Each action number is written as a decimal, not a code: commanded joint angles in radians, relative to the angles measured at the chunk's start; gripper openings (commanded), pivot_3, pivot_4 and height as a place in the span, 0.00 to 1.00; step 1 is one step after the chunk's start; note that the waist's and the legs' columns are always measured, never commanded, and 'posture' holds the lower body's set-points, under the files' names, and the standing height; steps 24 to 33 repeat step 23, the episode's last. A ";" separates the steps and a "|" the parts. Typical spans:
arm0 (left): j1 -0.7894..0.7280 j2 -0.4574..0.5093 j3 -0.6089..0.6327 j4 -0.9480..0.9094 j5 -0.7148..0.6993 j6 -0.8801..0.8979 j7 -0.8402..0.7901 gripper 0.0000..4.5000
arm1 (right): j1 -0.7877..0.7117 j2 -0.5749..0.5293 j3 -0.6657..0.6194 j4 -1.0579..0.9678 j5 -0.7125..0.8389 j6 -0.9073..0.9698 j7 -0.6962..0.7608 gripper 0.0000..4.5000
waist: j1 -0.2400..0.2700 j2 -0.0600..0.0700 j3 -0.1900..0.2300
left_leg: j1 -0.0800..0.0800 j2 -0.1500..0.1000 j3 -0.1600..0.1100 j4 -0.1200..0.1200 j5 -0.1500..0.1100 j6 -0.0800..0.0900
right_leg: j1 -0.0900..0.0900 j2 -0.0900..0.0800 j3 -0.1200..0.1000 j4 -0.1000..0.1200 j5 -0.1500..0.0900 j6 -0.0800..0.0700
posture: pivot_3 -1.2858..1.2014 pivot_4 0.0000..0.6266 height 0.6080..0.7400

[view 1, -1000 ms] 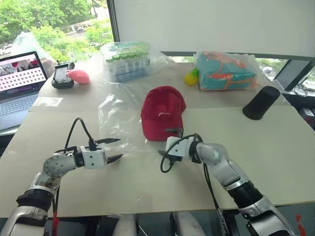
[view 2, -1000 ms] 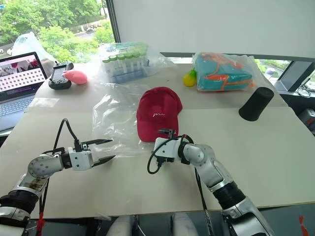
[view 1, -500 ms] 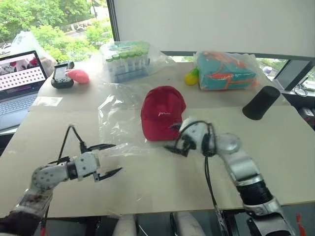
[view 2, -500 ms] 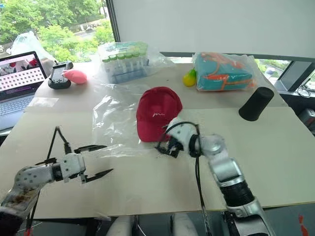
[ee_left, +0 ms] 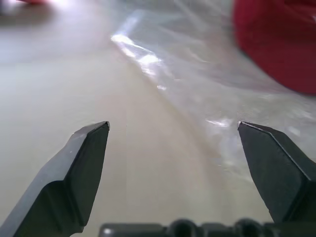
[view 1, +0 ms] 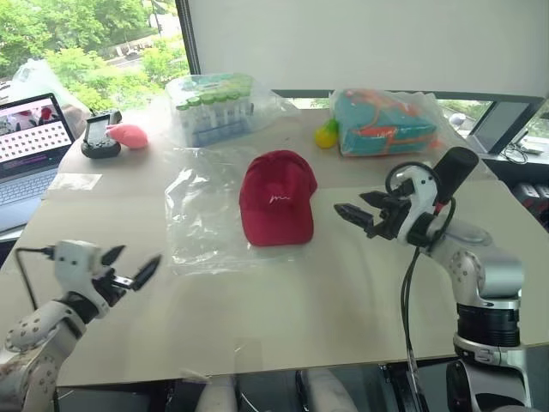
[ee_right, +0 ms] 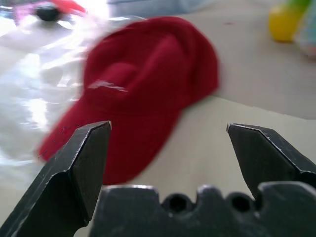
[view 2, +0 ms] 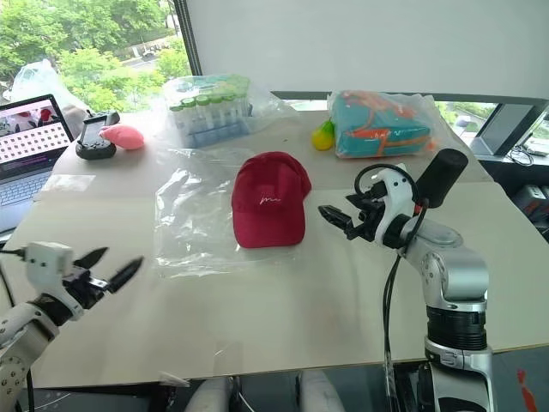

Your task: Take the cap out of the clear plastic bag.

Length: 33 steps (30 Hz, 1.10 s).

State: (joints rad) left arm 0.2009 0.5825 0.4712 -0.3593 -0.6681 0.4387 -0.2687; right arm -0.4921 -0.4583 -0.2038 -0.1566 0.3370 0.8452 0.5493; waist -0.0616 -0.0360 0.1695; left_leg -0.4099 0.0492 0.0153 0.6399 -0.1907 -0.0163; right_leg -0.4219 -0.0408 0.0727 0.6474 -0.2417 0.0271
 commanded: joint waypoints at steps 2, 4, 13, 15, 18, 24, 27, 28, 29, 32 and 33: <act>-0.070 -0.128 0.016 -0.004 0.172 -0.026 0.285 0.99 | 0.009 0.022 0.028 0.070 -0.175 -0.103 -0.241 1.00 | 0.009 0.000 0.000 | -0.002 -0.001 0.000 0.001 0.000 0.000 | -0.001 0.000 0.000 0.000 0.002 -0.002 | 0.52 0.24 1.00; -0.100 -0.170 0.017 0.019 0.204 -0.044 0.312 0.99 | 0.019 0.023 0.051 0.104 -0.241 -0.171 -0.305 1.00 | 0.015 0.000 0.000 | -0.001 -0.001 0.000 0.001 0.000 0.000 | -0.001 0.000 0.000 0.000 0.003 -0.003 | 0.52 0.24 1.00; -0.218 -0.165 0.029 0.246 0.319 -0.130 0.309 0.99 | 0.091 0.006 0.100 0.196 -0.325 -0.461 -0.315 1.00 | 0.015 0.000 -0.001 | -0.002 -0.002 0.000 0.002 0.000 0.000 | -0.001 0.000 0.001 0.000 0.003 -0.003 | 0.52 0.24 1.00; -0.239 -0.166 0.033 0.272 0.324 -0.146 0.301 0.99 | 0.095 0.004 0.086 0.216 -0.322 -0.478 -0.316 1.00 | 0.016 0.000 0.000 | -0.002 -0.001 0.000 0.002 0.000 0.000 | -0.001 0.000 0.001 0.000 0.003 -0.003 | 0.52 0.24 1.00; -0.256 -0.175 0.030 0.284 0.328 -0.158 0.288 0.99 | 0.094 0.007 0.067 0.239 -0.312 -0.490 -0.325 1.00 | 0.017 0.000 0.000 | -0.002 -0.001 0.000 0.002 0.000 0.000 | 0.000 0.000 0.000 0.000 0.004 -0.003 | 0.52 0.24 1.00; -0.268 -0.190 0.020 0.286 0.350 -0.173 0.293 0.99 | 0.088 0.015 0.054 0.265 -0.308 -0.506 -0.340 1.00 | 0.018 0.000 0.000 | -0.002 -0.001 0.000 0.002 0.000 0.000 | 0.000 0.000 0.000 0.000 0.004 -0.003 | 0.52 0.24 1.00; -0.268 -0.190 0.020 0.286 0.350 -0.173 0.293 0.99 | 0.088 0.015 0.054 0.265 -0.308 -0.506 -0.340 1.00 | 0.018 0.000 0.000 | -0.002 -0.001 0.000 0.002 0.000 0.000 | 0.000 0.000 0.000 0.000 0.004 -0.003 | 0.52 0.24 1.00; -0.268 -0.190 0.020 0.286 0.350 -0.173 0.293 0.99 | 0.088 0.015 0.054 0.265 -0.308 -0.506 -0.340 1.00 | 0.018 0.000 0.000 | -0.002 -0.001 0.000 0.002 0.000 0.000 | 0.000 0.000 0.000 0.000 0.004 -0.003 | 0.52 0.24 1.00; -0.268 -0.190 0.020 0.286 0.350 -0.173 0.293 0.99 | 0.088 0.015 0.054 0.265 -0.308 -0.506 -0.340 1.00 | 0.018 0.000 0.000 | -0.002 -0.001 0.000 0.002 0.000 0.000 | 0.000 0.000 0.000 0.000 0.004 -0.003 | 0.52 0.24 1.00; -0.268 -0.190 0.020 0.286 0.350 -0.173 0.293 0.99 | 0.088 0.015 0.054 0.265 -0.308 -0.506 -0.340 1.00 | 0.018 0.000 0.000 | -0.002 -0.001 0.000 0.002 0.000 0.000 | 0.000 0.000 0.000 0.000 0.004 -0.003 | 0.52 0.24 1.00; -0.268 -0.190 0.020 0.286 0.350 -0.173 0.293 0.99 | 0.088 0.015 0.054 0.265 -0.308 -0.506 -0.340 1.00 | 0.018 0.000 0.000 | -0.002 -0.001 0.000 0.002 0.000 0.000 | 0.000 0.000 0.000 0.000 0.004 -0.003 | 0.52 0.24 1.00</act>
